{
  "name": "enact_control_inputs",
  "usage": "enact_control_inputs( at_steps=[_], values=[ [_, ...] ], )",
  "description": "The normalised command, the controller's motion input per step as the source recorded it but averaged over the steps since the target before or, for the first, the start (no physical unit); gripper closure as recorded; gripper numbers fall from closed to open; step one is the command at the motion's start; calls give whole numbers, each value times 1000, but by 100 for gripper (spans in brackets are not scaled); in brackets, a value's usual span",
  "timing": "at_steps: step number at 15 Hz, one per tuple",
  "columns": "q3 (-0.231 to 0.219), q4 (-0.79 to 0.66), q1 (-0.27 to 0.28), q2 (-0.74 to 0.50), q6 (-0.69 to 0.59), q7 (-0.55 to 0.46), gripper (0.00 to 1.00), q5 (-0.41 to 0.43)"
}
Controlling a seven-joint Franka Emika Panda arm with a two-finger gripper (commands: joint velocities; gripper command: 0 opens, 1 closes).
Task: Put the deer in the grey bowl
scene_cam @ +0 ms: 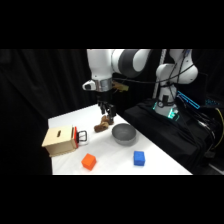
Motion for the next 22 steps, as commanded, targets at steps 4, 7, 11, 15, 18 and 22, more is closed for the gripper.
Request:
enact_control_inputs(
  at_steps=[4, 7, 11, 15, 18, 22],
  values=[
    [-7, 56, -69, 90, 69, -131, 0, 79],
    [-97, 94, -170, 83, 129, -252, 0, 70],
    [-128, 90, -227, 53, 108, -344, 0, 164],
    [-59, 76, -156, 106, 132, -319, 0, 216],
    [11, 75, -86, 205, 230, -297, 0, 194],
    [72, 112, -112, 289, 223, -335, 0, 213]
  ],
)
